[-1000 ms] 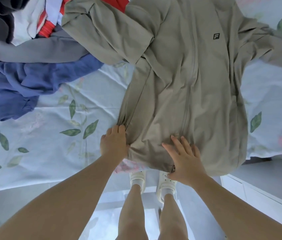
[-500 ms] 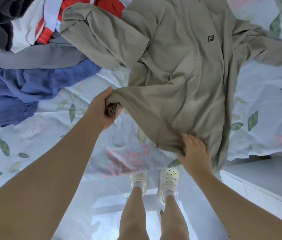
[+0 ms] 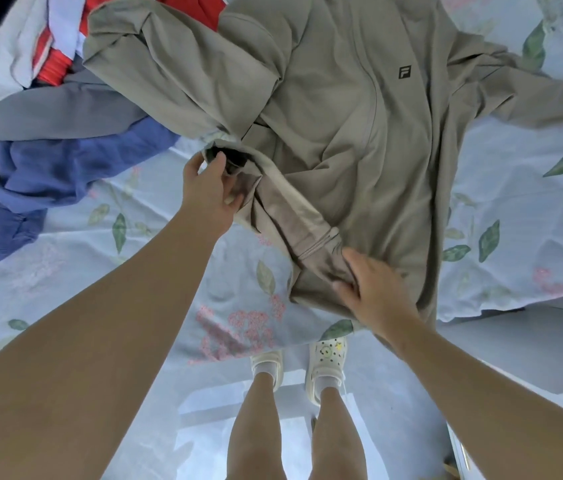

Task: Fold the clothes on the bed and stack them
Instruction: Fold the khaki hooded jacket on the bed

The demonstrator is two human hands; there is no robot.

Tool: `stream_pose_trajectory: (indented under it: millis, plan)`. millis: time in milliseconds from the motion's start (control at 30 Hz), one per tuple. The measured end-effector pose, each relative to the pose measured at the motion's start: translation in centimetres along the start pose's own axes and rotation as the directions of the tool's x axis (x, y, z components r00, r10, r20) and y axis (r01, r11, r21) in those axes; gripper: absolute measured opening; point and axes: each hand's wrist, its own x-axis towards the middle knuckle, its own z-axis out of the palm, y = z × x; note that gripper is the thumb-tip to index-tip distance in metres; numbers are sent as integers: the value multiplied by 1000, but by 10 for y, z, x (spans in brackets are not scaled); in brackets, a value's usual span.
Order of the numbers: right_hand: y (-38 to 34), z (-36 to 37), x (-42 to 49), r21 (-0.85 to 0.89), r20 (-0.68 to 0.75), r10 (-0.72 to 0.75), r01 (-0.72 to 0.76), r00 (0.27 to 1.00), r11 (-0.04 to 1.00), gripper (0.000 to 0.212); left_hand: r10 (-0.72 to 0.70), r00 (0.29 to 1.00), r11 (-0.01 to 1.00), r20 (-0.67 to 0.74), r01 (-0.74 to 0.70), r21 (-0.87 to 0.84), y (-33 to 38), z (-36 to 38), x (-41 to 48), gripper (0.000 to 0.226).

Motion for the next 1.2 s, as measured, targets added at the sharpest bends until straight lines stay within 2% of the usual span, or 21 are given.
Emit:
stream_pose_trajectory:
  millis: [100,133,200,233,300,400,467,533,600,700,800,900,967,1000,1033,1100,1133,1200]
  plan:
    - [-1,24,-13,-192,193,28,10,981,981,88,1,1000,988,23,-4,155,-1,7,-3,42]
    - [-1,29,-16,-246,198,9,41,980,968,98,-4,999,978,44,-5,206,-2,9,-4,38]
    - [5,40,-16,-323,98,-43,73,994,944,110,-21,997,963,76,-1,270,-2,12,-1,17]
    - [8,41,-14,-319,56,-51,66,997,945,110,-32,996,956,89,5,293,-1,14,0,14]
    - [12,39,-10,-286,5,-74,73,997,955,102,-46,991,938,124,0,347,-2,17,4,28]
    - [15,33,-10,-239,-98,-100,74,990,968,67,-43,986,942,160,-13,334,-8,19,7,48]
    - [20,27,-10,-129,-156,-69,49,985,990,54,-51,983,943,177,-11,332,-12,19,10,59]
    - [25,19,-13,-104,-241,-56,32,969,994,53,-57,987,930,150,-2,368,-14,17,15,81]
    - [32,11,-17,-125,-320,-90,53,943,991,57,-46,994,910,101,-1,415,-17,17,18,89]
    - [39,3,-23,-115,-358,-154,120,921,986,64,-40,999,858,-25,47,511,-20,18,20,71]
    - [45,2,-32,-128,-336,-238,207,911,970,66,-50,989,834,-140,119,539,-14,16,17,37]
    - [50,-2,-43,-188,-308,-307,258,901,948,61,-21,991,917,-131,72,393,-12,-1,7,7]
    - [53,-6,-52,-243,-249,-338,279,908,929,59,59,995,897,-79,-18,441,-16,-24,-4,15]
    - [55,-9,-56,-271,-190,-356,299,915,915,61,122,991,837,-48,-77,542,-17,-37,-10,20]
    - [58,-13,-61,-304,-119,-378,329,918,894,63,194,981,732,3,-146,665,-17,-51,-16,21]
    - [69,-23,-68,-370,28,-418,398,908,839,67,279,947,425,161,-272,863,-12,-78,-28,21]
    - [77,-26,-71,-394,81,-405,402,911,826,67,281,925,246,255,-326,913,-7,-90,-35,28]
    - [81,-36,-79,-439,181,-318,366,931,820,65,181,876,-84,447,-439,894,1,-108,-51,46]
